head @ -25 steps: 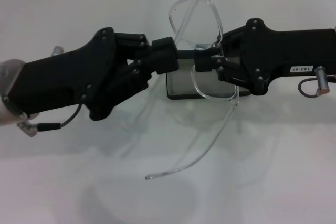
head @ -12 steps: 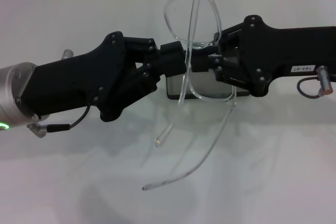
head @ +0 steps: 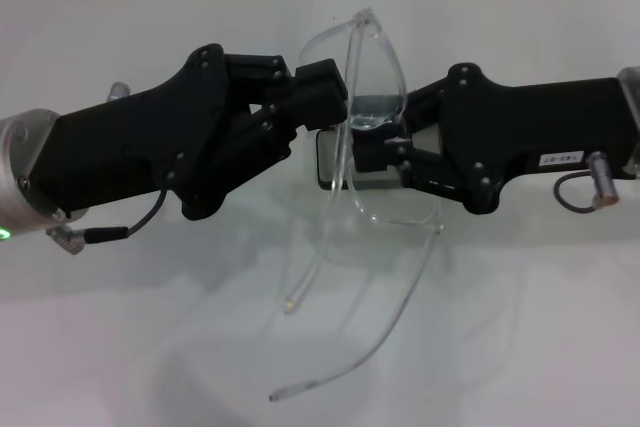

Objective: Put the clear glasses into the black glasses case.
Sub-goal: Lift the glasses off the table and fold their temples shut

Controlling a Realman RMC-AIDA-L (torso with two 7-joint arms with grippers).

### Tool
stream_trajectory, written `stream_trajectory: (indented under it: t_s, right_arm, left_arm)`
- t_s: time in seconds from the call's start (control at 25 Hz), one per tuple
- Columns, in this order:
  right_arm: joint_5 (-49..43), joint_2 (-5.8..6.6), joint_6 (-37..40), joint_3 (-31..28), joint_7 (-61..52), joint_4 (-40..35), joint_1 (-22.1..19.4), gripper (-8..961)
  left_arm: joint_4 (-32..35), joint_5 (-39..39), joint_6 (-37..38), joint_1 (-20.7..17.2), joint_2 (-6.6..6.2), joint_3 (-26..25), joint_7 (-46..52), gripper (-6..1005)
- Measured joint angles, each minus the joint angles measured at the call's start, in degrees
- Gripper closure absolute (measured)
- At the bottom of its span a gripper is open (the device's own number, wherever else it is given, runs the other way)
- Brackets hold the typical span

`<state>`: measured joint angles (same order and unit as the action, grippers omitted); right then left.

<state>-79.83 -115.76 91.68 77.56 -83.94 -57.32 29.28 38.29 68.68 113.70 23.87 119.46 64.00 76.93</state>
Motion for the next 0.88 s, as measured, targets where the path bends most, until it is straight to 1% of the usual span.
stream_trajectory:
  t_s: [0.36,0.88]
  right_arm:
    - [1.0,-0.39,-1.1,1.1,2.0,3.9,3.1,840]
    - [3.5,-0.46,-0.7,2.9,2.7,3.5,3.8,841]
  left_arm:
    - [-0.5,0.9,0.0,0.5,0.31,1.0,-0.3,903]
    - [-2.8,1.0,-0.4,0.6,0.35,0.9,-3.5,903]
